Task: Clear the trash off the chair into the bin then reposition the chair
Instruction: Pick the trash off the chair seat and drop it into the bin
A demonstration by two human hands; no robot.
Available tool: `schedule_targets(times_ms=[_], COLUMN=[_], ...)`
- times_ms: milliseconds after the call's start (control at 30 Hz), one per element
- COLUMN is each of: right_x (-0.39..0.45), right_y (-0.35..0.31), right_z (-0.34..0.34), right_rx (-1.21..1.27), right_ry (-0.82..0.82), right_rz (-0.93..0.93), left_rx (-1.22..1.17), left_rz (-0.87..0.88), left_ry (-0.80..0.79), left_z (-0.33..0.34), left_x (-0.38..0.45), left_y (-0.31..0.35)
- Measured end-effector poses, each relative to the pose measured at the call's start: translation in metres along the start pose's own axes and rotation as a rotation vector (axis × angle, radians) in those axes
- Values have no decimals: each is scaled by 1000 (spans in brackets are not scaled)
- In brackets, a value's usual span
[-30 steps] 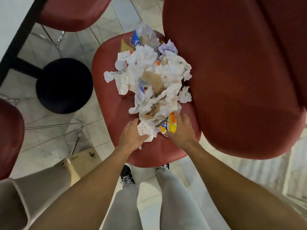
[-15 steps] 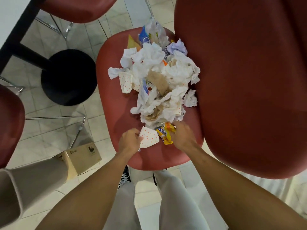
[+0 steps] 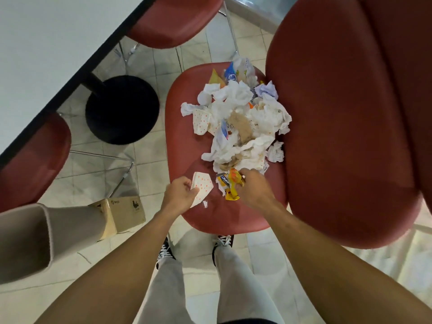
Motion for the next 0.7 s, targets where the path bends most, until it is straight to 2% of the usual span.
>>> schedule_targets(times_ms=[267, 700], right_x=[-11, -18], right_y=[-70, -246], right_z=[25, 128], right_rx=[32, -69], right_ry=[-10, -113], right_rz=[-96, -272], left_rx=[-267, -544], left_rz=[-50, -176], left_ry=[70, 246], left_z=[-53, -172], left_x=[-29, -41], left_y=[-57, -209])
Point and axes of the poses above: each hand's wrist, its own x-axis towards the middle knuckle, its own z-axis out of the palm, y = z × x, the point moved 2 cm from there along x, towards the middle knuckle, and after that the axes turned 10 degrees about -z, right-handed, at the moved point
